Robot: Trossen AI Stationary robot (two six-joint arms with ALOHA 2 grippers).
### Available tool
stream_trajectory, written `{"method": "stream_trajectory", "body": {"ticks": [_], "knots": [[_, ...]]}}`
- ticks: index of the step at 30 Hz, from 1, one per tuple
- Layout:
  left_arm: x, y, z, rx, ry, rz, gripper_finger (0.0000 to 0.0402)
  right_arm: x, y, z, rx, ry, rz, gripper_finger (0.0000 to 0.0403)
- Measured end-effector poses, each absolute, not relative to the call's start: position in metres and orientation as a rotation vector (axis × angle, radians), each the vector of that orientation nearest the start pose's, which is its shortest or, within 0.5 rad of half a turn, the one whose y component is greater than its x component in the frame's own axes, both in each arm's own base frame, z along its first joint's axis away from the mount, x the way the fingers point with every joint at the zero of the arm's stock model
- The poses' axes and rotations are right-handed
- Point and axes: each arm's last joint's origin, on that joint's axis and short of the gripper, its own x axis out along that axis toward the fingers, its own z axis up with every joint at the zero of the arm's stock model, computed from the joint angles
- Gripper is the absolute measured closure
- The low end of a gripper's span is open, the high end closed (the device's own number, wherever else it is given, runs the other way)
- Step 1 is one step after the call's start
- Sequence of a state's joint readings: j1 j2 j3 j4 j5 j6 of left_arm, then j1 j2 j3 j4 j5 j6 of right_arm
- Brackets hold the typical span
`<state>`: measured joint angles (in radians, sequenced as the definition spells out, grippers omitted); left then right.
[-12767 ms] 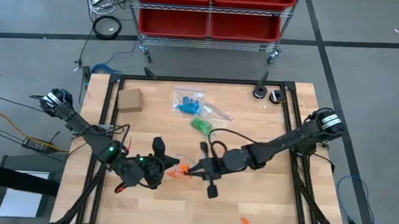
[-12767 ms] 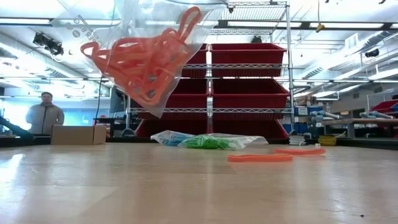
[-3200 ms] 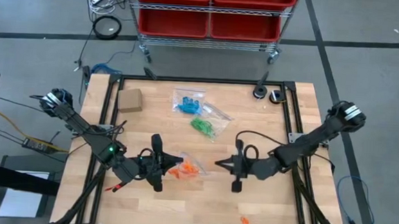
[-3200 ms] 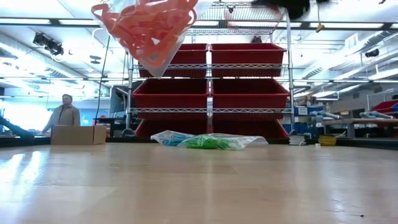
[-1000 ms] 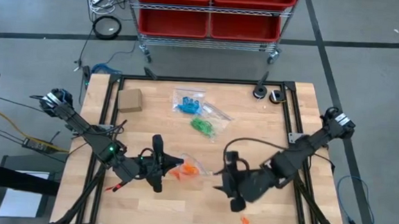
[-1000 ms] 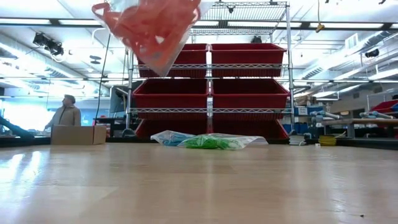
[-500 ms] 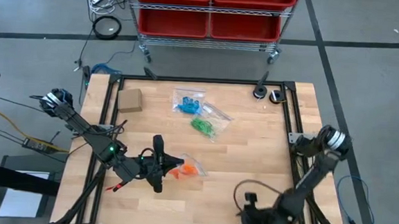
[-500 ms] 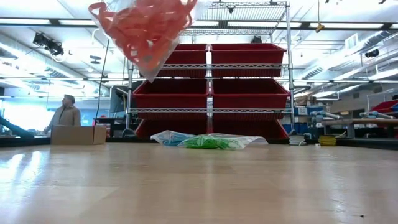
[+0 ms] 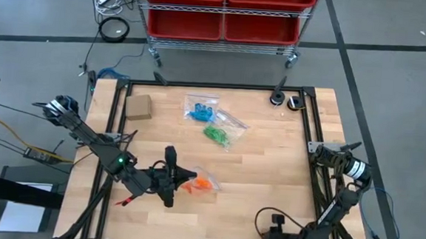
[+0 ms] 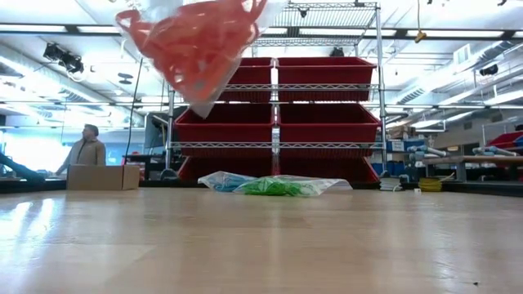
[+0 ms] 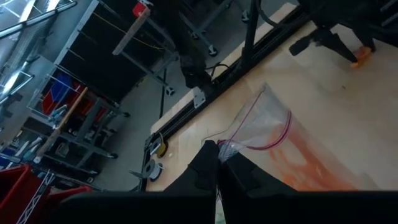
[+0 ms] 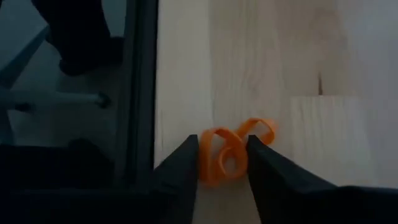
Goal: Sort rubber bands
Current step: Put the orange rubber band into the transparent zip bag
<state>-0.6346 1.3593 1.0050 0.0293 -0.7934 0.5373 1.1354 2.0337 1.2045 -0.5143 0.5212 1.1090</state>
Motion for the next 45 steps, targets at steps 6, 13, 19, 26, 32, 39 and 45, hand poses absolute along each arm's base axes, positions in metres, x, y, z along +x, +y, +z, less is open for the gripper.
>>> {"method": "stream_trajectory", "body": {"ticks": [6,13,19,26,32,39,45], "knots": [[0.254,-0.162,0.302,0.749,0.287,0.080,0.0389,0.178,0.314,0.122,-0.065,1.020,-0.053,0.0391],[0.255,-0.162,0.302,0.753,0.287,0.070,0.0389,0.210,0.271,0.182,-0.188,0.769,-0.190,0.0401],[0.255,-0.161,0.302,0.754,0.289,0.071,0.0389,0.253,0.229,0.254,-0.312,0.502,-0.215,0.0402],[0.256,-0.160,0.302,0.754,0.289,0.074,0.0389,0.292,0.201,0.310,-0.421,0.231,-0.057,0.0402],[0.256,-0.161,0.303,0.748,0.282,0.077,0.0389,0.315,0.177,0.301,-0.359,0.267,0.081,0.0403],[0.257,-0.161,0.307,0.720,0.247,0.088,0.0389,0.334,0.163,0.284,-0.338,0.321,0.092,0.0403],[0.258,-0.161,0.308,0.710,0.235,0.092,0.0389,0.339,0.156,0.284,-0.317,0.314,0.159,0.0402]]}}
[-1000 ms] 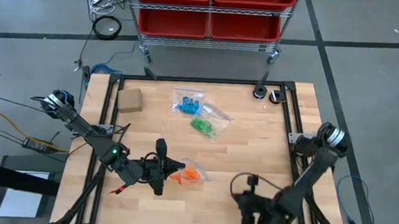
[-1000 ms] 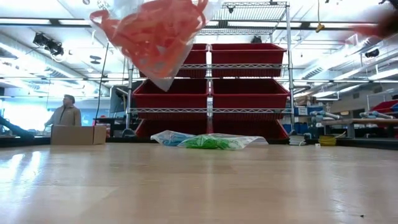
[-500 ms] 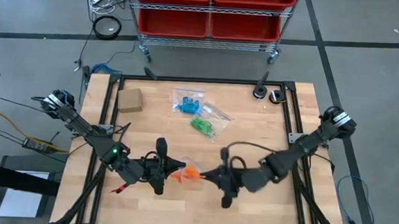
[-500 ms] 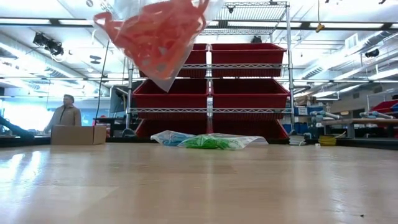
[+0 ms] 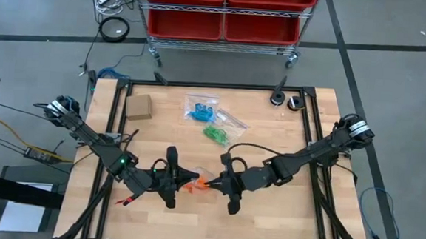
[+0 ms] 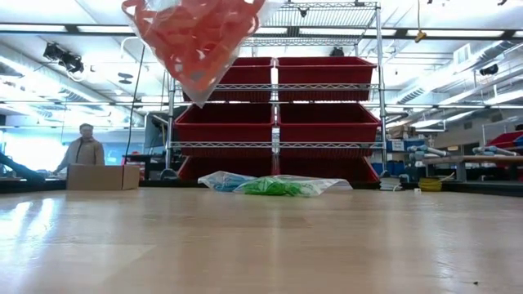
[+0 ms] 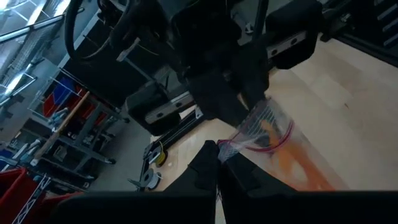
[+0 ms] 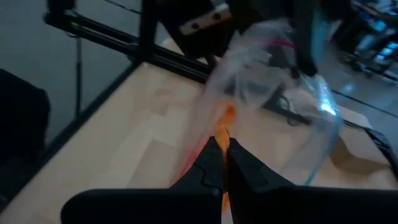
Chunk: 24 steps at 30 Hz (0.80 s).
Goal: Sort rubber bands
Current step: Put the orange rubber band into the transparent zip bag
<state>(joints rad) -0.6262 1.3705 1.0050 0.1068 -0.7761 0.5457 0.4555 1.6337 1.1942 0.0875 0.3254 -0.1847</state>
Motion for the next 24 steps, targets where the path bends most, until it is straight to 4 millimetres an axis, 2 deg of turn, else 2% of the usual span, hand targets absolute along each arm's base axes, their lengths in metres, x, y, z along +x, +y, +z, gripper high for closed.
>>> {"method": "stream_trajectory", "body": {"ticks": [6,18,24], "knots": [[0.258,-0.161,0.309,0.704,0.230,0.097,0.0389,0.342,0.152,0.286,-0.299,0.298,0.202,0.0379],[0.258,-0.161,0.309,0.704,0.231,0.097,0.0389,0.337,0.161,0.289,-0.317,0.280,0.223,0.0247],[0.258,-0.161,0.309,0.704,0.231,0.097,0.0389,0.322,0.172,0.304,-0.397,0.226,0.173,0.0210]]}}
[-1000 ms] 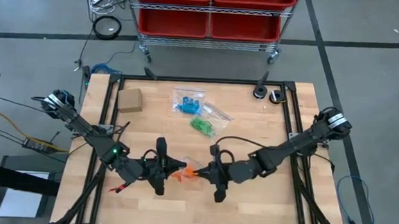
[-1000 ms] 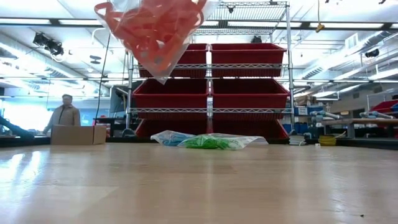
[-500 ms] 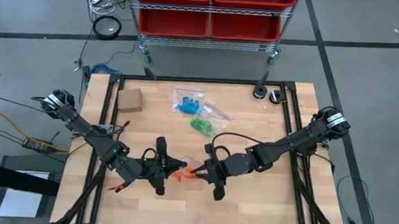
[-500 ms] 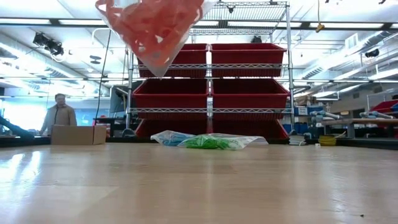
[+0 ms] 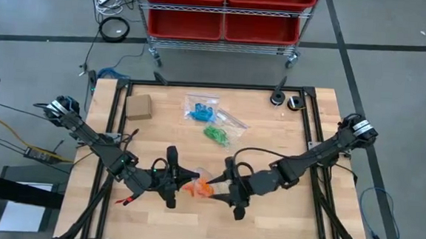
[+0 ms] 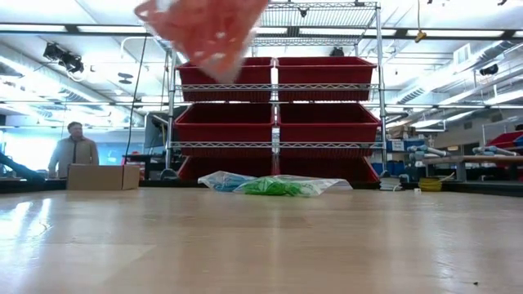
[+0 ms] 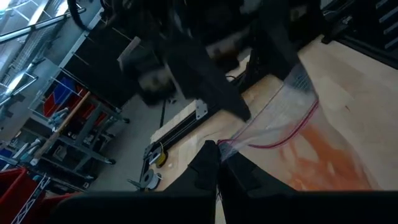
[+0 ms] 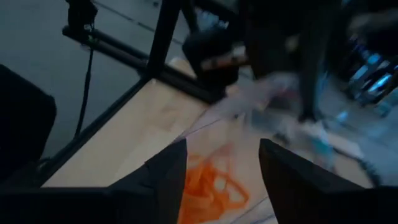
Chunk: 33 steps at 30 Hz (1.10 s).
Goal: Sort rubber bands
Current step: Put the orange rubber band into the transparent zip bag, then close the transparent zip bag
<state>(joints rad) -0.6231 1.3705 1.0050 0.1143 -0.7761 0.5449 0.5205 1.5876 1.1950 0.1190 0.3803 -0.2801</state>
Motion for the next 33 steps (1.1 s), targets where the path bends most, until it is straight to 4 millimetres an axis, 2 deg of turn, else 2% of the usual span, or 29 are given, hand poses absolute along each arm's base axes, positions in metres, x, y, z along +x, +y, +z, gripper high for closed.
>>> {"method": "stream_trajectory", "body": {"ticks": [4,8,20,24,27,33], "knots": [[0.258,-0.161,0.309,0.705,0.232,0.097,0.0389,0.305,0.179,0.319,-0.445,0.196,0.068,0.0204],[0.258,-0.161,0.309,0.705,0.231,0.096,0.0389,0.286,0.182,0.322,-0.467,0.261,-0.051,0.0210],[0.258,-0.161,0.309,0.703,0.228,0.084,0.0389,0.249,0.188,0.290,-0.198,0.566,-0.160,0.0236],[0.258,-0.161,0.309,0.702,0.229,0.085,0.0389,0.242,0.197,0.274,-0.117,0.508,-0.165,0.0239],[0.260,-0.158,0.309,0.697,0.227,0.096,0.0389,0.244,0.202,0.261,-0.031,0.394,-0.136,0.0239],[0.265,-0.151,0.312,0.671,0.207,0.122,0.0389,0.246,0.192,0.238,0.094,0.158,-0.110,0.0240]]}}
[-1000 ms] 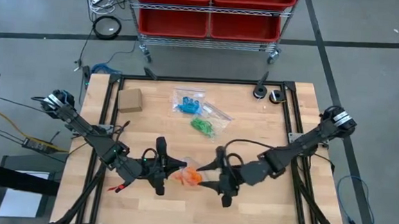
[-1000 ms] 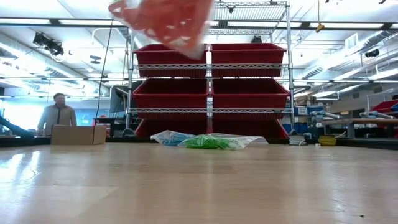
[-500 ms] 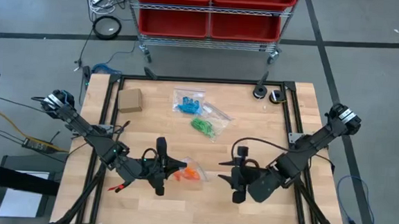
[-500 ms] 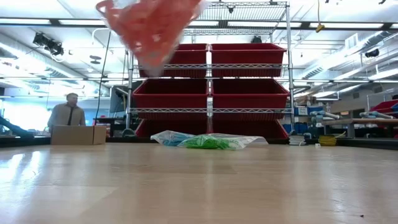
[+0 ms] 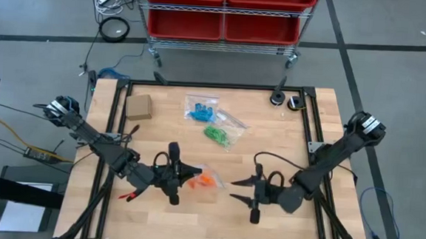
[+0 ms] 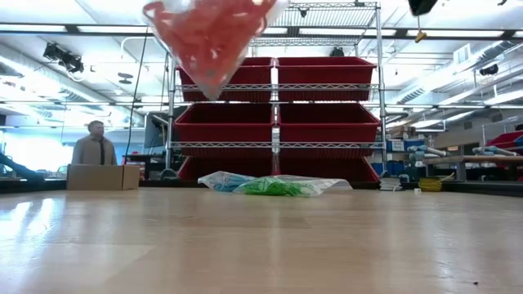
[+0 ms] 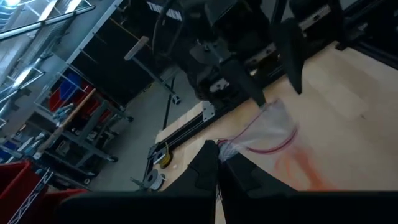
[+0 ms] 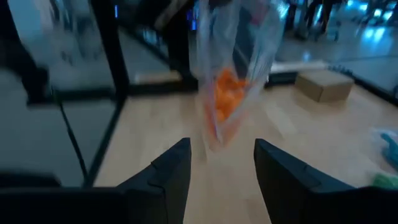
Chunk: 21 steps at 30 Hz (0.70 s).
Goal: Sort rubber bands
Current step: Close the transparent zip bag
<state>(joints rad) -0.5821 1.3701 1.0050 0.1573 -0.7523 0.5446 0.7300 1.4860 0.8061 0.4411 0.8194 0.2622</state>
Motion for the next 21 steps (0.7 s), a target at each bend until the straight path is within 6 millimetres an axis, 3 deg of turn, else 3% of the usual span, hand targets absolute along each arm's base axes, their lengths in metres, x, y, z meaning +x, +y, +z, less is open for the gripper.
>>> {"method": "stream_trajectory", "body": {"ticks": [6,21], "knots": [[0.269,-0.147,0.314,0.655,0.190,0.102,0.0389,0.245,0.179,0.226,0.133,0.107,-0.131,0.0241],[0.291,-0.147,0.302,0.616,0.143,0.113,0.0389,0.261,0.161,0.235,0.118,0.039,-0.090,0.0244]]}}
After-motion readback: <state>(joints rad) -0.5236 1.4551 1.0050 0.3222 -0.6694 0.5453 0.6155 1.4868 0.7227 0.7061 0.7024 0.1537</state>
